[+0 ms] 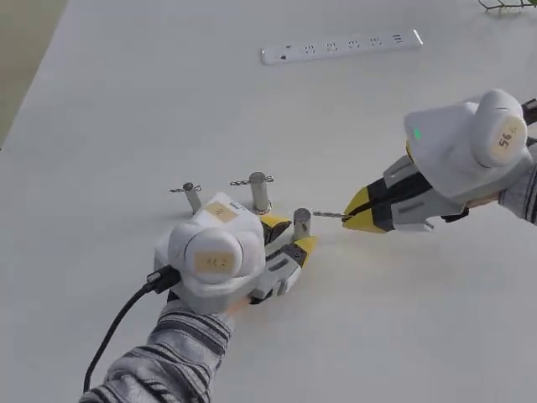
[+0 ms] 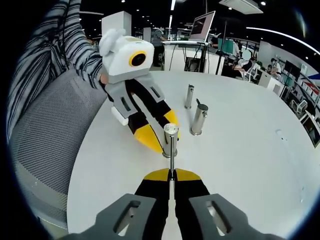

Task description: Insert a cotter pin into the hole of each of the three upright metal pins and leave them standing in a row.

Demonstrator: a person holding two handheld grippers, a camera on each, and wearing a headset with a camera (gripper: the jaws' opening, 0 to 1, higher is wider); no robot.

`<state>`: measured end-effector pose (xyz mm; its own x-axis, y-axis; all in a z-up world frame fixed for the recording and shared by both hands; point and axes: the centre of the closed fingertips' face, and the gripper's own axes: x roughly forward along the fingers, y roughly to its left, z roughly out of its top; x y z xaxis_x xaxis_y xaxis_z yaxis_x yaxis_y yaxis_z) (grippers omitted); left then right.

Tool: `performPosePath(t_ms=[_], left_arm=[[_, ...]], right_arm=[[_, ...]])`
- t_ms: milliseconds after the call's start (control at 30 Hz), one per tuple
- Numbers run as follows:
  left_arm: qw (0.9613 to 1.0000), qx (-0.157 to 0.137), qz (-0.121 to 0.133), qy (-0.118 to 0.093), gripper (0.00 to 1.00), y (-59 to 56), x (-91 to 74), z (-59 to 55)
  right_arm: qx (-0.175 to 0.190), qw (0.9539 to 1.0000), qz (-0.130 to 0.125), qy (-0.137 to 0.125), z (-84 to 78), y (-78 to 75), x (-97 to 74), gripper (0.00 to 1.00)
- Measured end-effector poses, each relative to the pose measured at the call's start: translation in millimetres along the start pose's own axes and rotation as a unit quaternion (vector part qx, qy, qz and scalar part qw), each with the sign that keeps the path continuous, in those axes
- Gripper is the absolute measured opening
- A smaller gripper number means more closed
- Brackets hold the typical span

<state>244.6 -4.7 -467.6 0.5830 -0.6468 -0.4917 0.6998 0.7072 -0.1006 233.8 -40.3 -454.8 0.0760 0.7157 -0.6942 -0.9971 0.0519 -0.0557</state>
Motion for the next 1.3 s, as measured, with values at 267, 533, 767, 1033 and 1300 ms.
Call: performPosePath(t_ms=[267, 533, 767, 1033, 1300], left_arm=[[0.9997, -0.021, 0.008, -0.002, 0.16, -0.8, 4.1, -0.9], [0.9991, -0.038, 0.015, -0.003, 0.14, -1.1, 5.3, -3.7], [0.9982, -0.053, 0.026, -0.005, 0.11, 1.9, 6.1, -6.0], [0.9984, -0.048, 0.030, -0.006, 0.11, 2.2, 6.8, -7.1], [0.9992, -0.023, 0.033, -0.006, 0.10, 2.6, 8.2, -8.1]], right_arm=[[-0.006, 1.0000, 0.005, 0.004, -0.8, 1.6, 4.2, 0.00], [-0.017, 0.9998, 0.008, 0.010, 3.2, 0.5, 6.6, 0.00], [-0.026, 0.9993, 0.010, 0.026, 5.1, 1.4, 7.4, 0.00], [-0.045, 0.9977, 0.010, 0.050, 7.2, 0.7, 5.1, 0.00], [-0.051, 0.9967, 0.010, 0.061, 6.4, -0.8, 7.6, 0.00]])
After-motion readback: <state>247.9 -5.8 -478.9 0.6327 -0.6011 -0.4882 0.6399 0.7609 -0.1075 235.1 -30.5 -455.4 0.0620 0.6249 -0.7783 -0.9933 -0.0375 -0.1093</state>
